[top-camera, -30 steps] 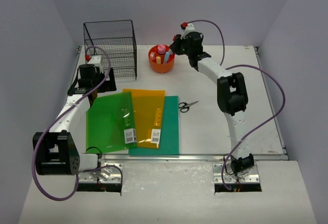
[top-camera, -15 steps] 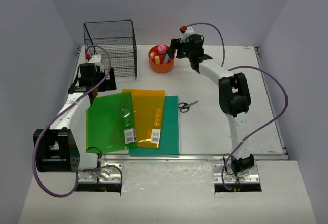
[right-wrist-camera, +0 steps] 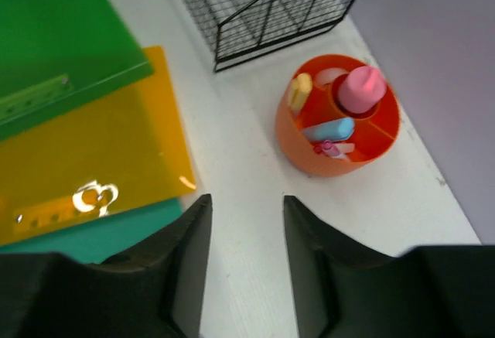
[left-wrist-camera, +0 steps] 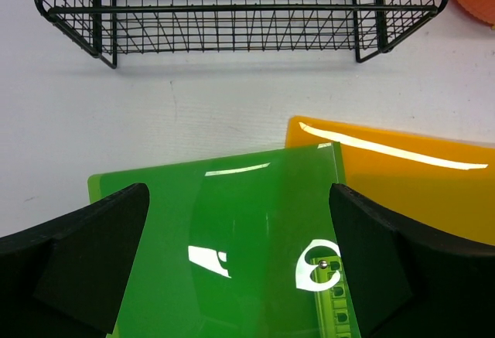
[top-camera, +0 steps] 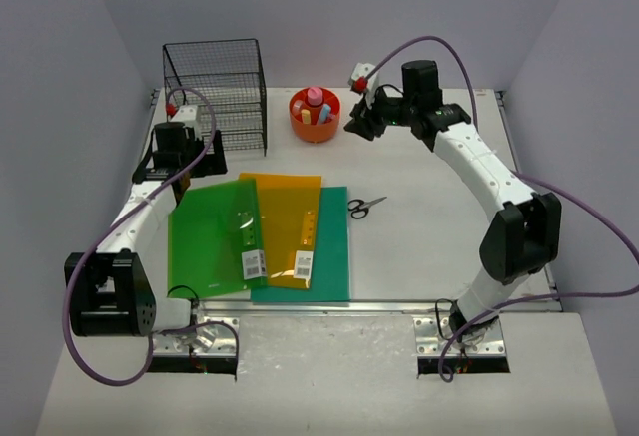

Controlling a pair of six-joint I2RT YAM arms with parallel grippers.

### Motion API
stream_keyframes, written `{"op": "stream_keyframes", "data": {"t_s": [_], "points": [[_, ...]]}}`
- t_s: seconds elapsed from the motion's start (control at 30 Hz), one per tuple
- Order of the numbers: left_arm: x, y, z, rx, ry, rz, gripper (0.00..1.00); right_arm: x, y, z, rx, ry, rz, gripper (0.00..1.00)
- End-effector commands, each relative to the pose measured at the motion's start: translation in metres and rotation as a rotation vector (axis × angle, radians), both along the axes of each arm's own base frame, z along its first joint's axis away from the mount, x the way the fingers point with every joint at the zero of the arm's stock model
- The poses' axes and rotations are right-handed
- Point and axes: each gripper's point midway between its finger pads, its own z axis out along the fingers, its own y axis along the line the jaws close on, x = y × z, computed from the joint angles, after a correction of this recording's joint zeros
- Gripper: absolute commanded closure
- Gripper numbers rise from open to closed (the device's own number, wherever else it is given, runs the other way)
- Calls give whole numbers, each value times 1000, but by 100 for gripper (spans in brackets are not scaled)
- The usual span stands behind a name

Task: Organize the desk

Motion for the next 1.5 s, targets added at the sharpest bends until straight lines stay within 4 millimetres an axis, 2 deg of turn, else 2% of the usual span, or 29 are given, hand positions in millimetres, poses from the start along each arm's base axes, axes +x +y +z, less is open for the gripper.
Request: {"op": "stream_keyframes", "data": {"t_s": [0.0,0.03,0.1,0.13,0.17,0.37,0.6,0.77,1.07,1.23,1.47], "points": [[2,0,29,-6,-97,7,0,-89,-5,-70,-295,190,375,67],[0,0,29,-9,-94,9,0,-98,-4,-78,-334,191,409,72],[-3,0,31,-12,-100,9,0,-110,-8,-94,-395,180,447,77],[-5,-1,31,-16,-100,12,0,-120,-15,-116,-470,176,466,80],[-7,-1,29,-22,-97,14,0,-124,-16,-127,-507,160,480,82],[-16,-2,31,-29,-112,19,0,-122,-23,-178,-631,226,463,86],[-27,-3,28,-31,-115,24,0,-102,-17,-200,-688,177,409,86],[-31,-3,26,-28,-111,23,0,-102,-17,-212,-731,176,430,87],[-31,-2,25,-24,-113,26,0,-102,-13,-232,-774,157,454,81],[-31,-1,25,-19,-114,23,0,-97,-14,-238,-801,124,484,78],[-34,-2,20,-15,-103,15,0,-95,-15,-236,-828,94,551,71]]}}
